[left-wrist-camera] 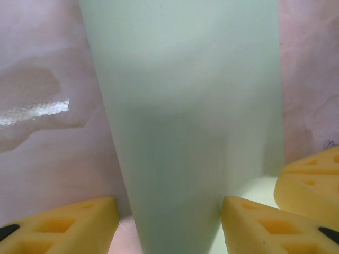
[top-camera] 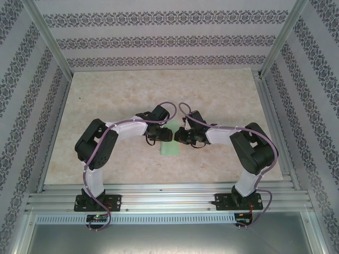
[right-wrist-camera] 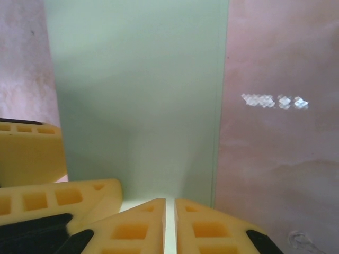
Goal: Fold a paper plane with a square sheet of paper (fold left side to right side)
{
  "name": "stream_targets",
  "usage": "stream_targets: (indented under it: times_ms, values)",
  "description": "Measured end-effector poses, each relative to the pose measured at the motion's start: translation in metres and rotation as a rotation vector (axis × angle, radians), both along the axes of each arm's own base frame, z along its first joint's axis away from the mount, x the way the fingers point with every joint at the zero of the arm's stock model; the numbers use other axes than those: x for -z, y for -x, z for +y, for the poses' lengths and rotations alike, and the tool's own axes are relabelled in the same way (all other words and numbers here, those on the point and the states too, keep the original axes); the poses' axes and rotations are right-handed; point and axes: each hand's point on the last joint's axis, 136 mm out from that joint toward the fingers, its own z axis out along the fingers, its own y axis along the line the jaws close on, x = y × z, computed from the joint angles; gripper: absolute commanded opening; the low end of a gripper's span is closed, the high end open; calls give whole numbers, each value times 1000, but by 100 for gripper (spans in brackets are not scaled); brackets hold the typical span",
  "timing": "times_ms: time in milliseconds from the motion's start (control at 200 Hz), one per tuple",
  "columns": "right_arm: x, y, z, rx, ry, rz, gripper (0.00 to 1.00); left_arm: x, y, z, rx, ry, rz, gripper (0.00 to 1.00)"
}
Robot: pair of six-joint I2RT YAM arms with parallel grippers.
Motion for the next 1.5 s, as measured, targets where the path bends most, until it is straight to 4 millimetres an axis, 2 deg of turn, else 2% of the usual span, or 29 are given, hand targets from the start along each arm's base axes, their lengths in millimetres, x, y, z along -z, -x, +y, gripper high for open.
stream_targets:
  times_ms: [100,400,520,604,779,894,989,1114,1304,1499]
  values:
    - [7,2,-3,-3,39,20,12,0,0,0,-1,-2,-2,57]
    - [9,1,-4,-14,78,33,11,-6,0,-2,5,5,-14,63]
    - [9,0,-4,-22,85,34,10,-12,-1,3,-6,3,-32,66]
    - [9,0,-4,-26,88,35,10,-28,-1,8,-15,24,-61,66]
    - [9,0,-3,-28,93,31,10,-87,-9,8,-28,125,-176,58]
    - [9,0,-3,-29,94,32,10,-102,-8,-3,-6,205,-194,50]
    - [9,0,-3,-29,94,32,10,-95,-4,-12,16,245,-166,45]
    - [9,0,-3,-29,94,32,10,-74,0,-19,26,264,-104,38]
    - [9,0,-2,-30,106,25,10,-45,6,-22,31,257,-31,36]
    - [9,0,-3,-30,109,26,11,-30,6,-18,26,221,-17,35]
